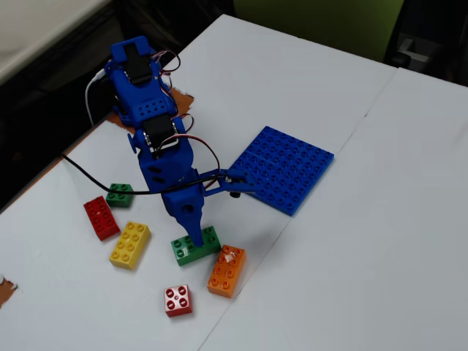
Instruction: Pick up the 2x4 green block and go up the 8x8 blue block.
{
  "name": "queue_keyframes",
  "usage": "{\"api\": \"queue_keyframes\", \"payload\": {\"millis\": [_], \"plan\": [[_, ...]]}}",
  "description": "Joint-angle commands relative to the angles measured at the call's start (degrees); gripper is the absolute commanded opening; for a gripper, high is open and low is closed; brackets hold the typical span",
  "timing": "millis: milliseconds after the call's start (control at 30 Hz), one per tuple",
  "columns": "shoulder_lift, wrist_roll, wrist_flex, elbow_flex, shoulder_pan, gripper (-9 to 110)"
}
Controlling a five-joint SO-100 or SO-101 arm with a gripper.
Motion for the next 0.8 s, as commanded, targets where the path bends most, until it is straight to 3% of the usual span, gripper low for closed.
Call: {"api": "queue_keyframes", "payload": {"millis": [0,767], "plan": [[0.0,-0.7,-1.7,-2.9,0.2,28],[-3.5,0.2,-4.7,-3.0,1.1,23]]}}
